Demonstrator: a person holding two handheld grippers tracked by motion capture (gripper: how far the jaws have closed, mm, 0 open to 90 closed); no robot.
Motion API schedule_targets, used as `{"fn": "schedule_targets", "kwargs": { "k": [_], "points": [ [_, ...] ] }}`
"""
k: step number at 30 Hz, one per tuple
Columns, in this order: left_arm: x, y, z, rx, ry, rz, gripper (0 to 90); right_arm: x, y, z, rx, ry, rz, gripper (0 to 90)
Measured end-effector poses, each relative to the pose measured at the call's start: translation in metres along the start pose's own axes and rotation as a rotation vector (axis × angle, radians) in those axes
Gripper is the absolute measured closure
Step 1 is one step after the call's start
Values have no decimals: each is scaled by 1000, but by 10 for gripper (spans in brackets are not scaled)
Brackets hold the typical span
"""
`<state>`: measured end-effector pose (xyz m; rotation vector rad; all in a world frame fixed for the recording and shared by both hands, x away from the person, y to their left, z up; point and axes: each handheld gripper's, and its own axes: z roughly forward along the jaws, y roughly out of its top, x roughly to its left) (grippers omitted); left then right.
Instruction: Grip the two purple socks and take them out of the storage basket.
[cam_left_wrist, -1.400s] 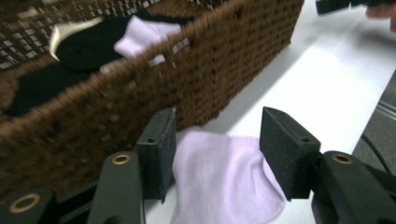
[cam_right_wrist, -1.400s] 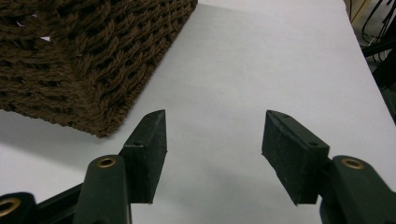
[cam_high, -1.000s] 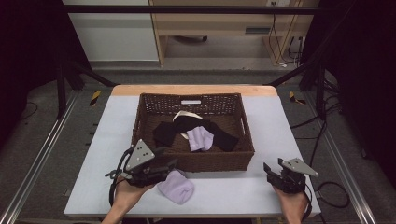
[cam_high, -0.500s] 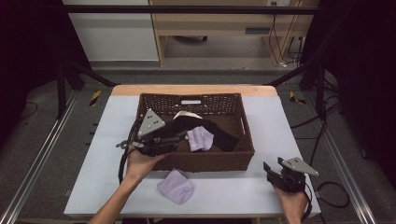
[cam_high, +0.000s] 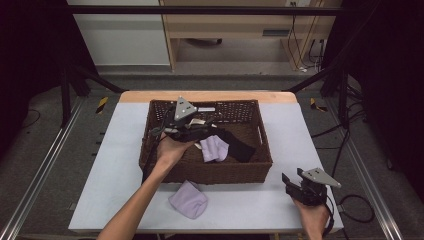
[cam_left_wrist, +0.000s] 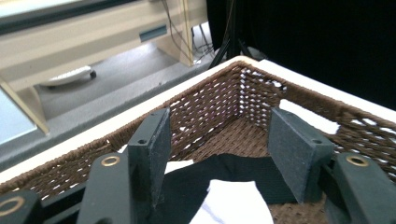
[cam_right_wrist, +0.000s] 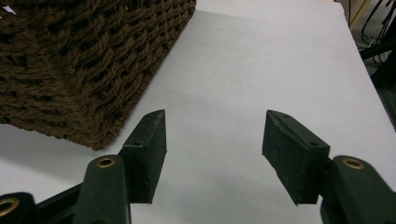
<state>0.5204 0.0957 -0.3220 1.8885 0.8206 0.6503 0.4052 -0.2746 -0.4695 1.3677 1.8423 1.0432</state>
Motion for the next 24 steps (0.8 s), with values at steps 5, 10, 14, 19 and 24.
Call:
{"fn": "schedule_targets", "kwargs": {
  "k": [5, 10, 14, 19, 24],
  "points": [
    [4, -2, 22, 32, 23, -26, 392, 1, 0, 1, 3, 1, -1, 401],
    [1, -8, 46, 85, 40, -13, 391, 0, 0, 1, 5, 3, 1, 402],
    [-1, -17, 63, 156, 47, 0, 388, 1, 0, 1, 5, 6, 4, 403],
    [-4, -26, 73, 209, 27, 25, 375, 1, 0, 1, 6, 8, 4, 403],
    [-6, -34, 83, 262, -21, 10, 388, 1, 0, 2, 12, 10, 1, 403]
  ]
}}
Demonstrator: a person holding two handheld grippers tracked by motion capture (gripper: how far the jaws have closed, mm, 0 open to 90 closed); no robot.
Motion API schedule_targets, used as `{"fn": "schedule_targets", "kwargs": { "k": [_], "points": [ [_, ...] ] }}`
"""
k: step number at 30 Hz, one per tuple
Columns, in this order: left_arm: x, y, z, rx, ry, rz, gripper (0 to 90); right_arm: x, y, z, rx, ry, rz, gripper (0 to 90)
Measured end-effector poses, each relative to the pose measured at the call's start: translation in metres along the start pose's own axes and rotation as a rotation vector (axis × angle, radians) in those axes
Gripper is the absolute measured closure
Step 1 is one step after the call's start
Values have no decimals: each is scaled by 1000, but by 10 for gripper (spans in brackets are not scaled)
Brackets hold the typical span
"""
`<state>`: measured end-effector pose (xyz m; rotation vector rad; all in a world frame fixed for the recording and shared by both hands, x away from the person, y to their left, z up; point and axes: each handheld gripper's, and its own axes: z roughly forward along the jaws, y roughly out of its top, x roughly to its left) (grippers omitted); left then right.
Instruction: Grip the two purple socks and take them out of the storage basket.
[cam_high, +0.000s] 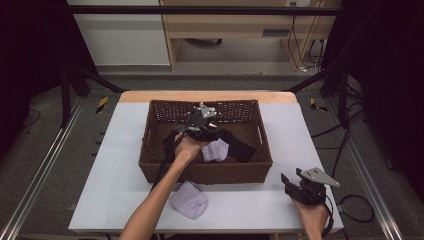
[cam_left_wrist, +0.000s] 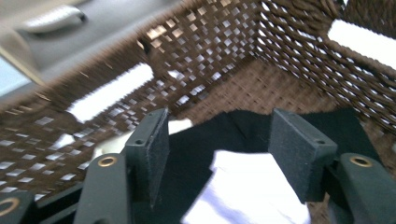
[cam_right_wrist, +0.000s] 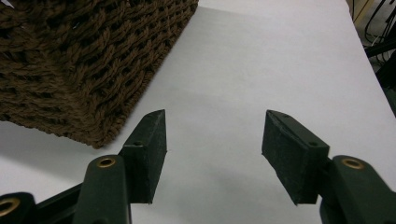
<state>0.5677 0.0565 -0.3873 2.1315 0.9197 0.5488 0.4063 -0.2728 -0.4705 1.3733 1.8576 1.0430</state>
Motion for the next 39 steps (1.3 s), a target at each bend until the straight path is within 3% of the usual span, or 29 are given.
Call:
{"fn": "schedule_targets", "kwargs": {
  "k": [10, 13, 18, 21, 29, 33, 39],
  "points": [
    [-4, -7, 10, 109, 9, 28, 380, 0, 0, 1, -1, -5, -8, 402],
    [-6, -8, 13, 144, 30, 48, 384, 0, 0, 1, 1, -5, -5, 402],
    [-5, -10, 18, 193, 37, 36, 388, 1, 0, 2, 3, 0, -5, 401],
    [-4, -11, 23, 229, 30, 29, 389, 1, 0, 1, 3, 0, -5, 401],
    [-3, -12, 29, 254, -12, 19, 433, 2, 0, 2, 6, -3, 0, 397],
    [-3, -14, 32, 295, -13, 22, 493, 2, 0, 2, 7, -2, -1, 395],
    [-2, -15, 34, 335, -20, 4, 717, 2, 0, 2, 5, -4, -8, 396]
  ]
}}
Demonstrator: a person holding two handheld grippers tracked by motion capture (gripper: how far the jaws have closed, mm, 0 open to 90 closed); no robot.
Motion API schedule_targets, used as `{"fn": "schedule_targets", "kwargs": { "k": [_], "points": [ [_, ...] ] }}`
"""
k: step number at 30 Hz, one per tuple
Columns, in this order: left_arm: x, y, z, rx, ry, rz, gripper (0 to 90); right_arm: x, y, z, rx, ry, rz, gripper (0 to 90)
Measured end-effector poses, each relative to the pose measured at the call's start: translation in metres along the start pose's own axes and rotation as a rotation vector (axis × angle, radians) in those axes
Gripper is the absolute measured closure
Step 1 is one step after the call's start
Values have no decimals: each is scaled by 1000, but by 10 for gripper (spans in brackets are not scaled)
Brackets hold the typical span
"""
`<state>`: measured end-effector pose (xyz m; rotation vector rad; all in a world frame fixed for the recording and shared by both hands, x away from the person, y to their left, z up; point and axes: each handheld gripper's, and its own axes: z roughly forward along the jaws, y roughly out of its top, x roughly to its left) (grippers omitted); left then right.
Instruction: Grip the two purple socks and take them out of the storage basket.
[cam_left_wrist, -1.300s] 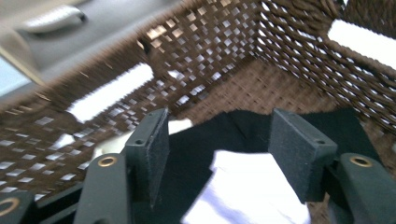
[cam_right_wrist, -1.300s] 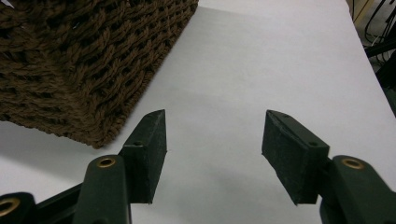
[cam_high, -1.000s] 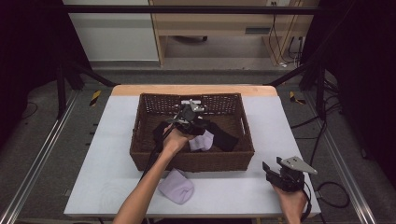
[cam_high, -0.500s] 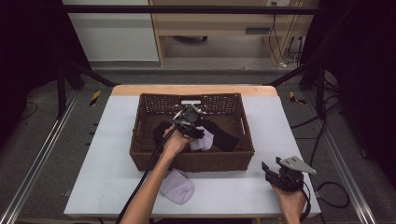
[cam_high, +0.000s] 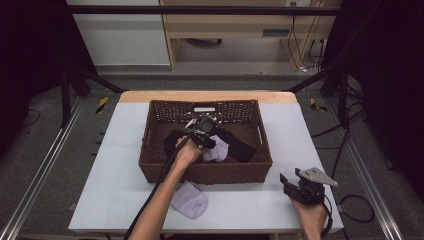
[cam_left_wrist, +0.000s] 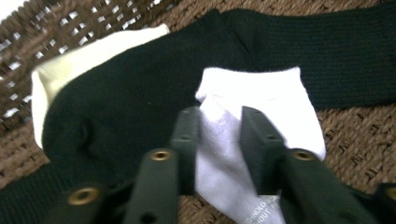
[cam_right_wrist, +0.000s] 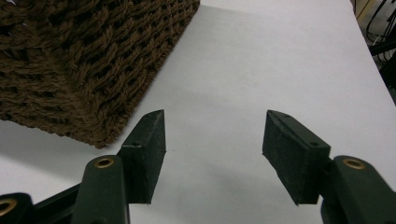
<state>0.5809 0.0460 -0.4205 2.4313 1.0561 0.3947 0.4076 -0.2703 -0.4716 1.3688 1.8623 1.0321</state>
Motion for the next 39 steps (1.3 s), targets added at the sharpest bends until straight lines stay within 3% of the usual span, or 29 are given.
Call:
{"fn": "schedule_targets", "kwargs": {
  "k": [4, 7, 17, 20, 27, 31, 39],
  "points": [
    [0, -1, -2, 5, -13, -16, 832, 0, 0, 0, 0, 1, 2, 396],
    [1, -1, -5, -15, -20, -24, 854, 0, 0, -1, -1, 1, -1, 397],
    [2, -4, -32, -275, 2, -29, 860, -1, -1, -1, 1, -2, -2, 397],
    [3, -5, -39, -328, 12, -15, 861, -1, -1, -2, -1, -2, 5, 398],
    [4, -5, -58, -466, 50, -29, 863, -3, -1, -2, -3, -5, 6, 400],
    [5, -8, -73, -524, 62, -27, 863, -4, -1, -2, -3, -5, 6, 400],
    [7, -20, -111, -624, 24, -38, 864, -4, -1, -3, -5, -9, 4, 401]
  ]
}}
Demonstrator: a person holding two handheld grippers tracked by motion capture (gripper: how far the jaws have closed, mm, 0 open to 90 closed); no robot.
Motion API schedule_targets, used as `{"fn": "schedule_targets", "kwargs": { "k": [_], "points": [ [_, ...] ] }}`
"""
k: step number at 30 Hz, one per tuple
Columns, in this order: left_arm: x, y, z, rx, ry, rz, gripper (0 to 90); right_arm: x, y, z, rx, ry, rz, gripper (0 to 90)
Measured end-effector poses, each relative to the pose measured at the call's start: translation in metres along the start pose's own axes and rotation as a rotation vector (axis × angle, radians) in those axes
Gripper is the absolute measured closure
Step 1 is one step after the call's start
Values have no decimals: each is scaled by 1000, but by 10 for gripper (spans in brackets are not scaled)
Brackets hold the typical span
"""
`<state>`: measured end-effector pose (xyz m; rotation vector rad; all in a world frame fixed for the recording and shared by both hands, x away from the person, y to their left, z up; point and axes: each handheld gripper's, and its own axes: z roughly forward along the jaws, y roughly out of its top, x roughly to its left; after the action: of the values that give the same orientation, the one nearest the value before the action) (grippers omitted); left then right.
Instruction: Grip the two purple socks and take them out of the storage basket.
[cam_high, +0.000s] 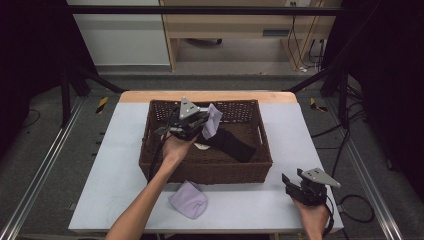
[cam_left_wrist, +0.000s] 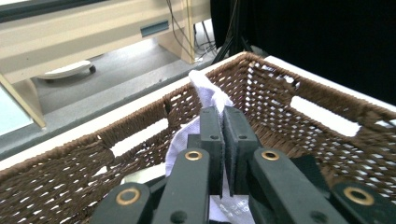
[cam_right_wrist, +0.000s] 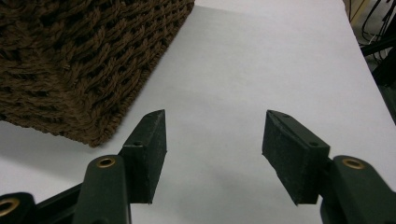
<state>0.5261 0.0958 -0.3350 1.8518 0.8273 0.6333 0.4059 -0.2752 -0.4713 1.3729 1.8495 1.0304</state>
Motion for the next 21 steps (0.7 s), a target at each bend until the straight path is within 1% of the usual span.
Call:
{"fn": "schedule_targets", "kwargs": {
  "k": [1, 2, 3, 4, 12, 15, 19, 21],
  "points": [
    [0, 1, -5, -13, -7, -12, 864, 0, 0, 0, 0, -1, 1, 401],
    [0, 2, -11, -21, -13, -13, 864, 0, 0, 0, 2, 0, 4, 401],
    [0, 2, -15, -26, -15, -11, 863, 0, 0, 0, 2, 0, 5, 402],
    [0, 3, -22, -43, -17, -12, 864, 0, 0, 0, 3, -1, 5, 401],
    [-2, 5, -70, -129, -45, -2, 863, 0, 0, -1, 3, -5, 4, 403],
    [-3, 4, -86, -144, -62, 5, 863, 0, -1, -1, 4, -6, 6, 403],
    [-5, 1, -105, -164, -74, 22, 863, 0, -1, -1, 3, -8, 8, 404],
    [-5, -1, -114, -176, -78, 24, 863, 0, -1, -1, 2, -10, 6, 404]
  ]
}}
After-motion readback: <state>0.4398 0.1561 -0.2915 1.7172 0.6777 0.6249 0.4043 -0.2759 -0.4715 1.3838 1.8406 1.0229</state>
